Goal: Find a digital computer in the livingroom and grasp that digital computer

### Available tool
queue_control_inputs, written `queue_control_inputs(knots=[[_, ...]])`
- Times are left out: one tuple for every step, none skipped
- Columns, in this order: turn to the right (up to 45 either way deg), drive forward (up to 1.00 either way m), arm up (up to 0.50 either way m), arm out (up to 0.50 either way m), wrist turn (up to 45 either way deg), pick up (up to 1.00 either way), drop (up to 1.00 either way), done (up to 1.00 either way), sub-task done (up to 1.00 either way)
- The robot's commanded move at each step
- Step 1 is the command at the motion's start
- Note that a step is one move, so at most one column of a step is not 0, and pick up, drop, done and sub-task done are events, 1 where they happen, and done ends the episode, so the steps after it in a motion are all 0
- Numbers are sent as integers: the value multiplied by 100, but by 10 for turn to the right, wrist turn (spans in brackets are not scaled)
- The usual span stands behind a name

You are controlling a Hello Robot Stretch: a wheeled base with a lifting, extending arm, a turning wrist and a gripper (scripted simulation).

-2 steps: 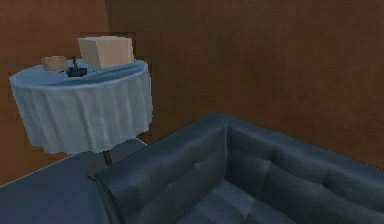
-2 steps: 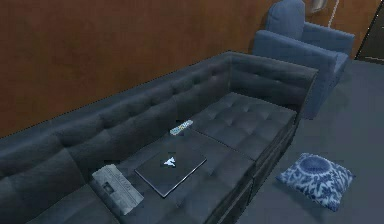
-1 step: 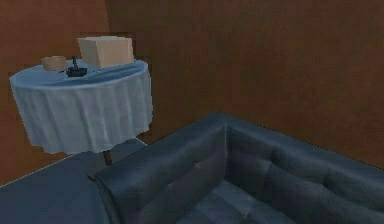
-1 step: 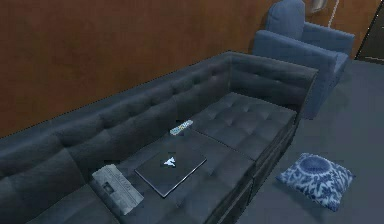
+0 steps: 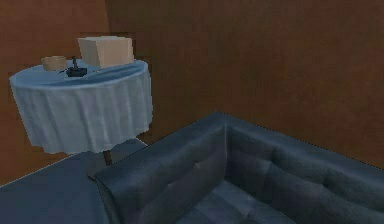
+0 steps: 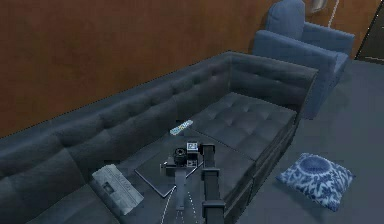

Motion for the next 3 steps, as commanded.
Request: queue_control_inputs(knots=[[0,0,0,0,450,0,0,0,0],[0,0,0,0,450,0,0,0,0],[0,0,0,0,450,0,0,0,0]])
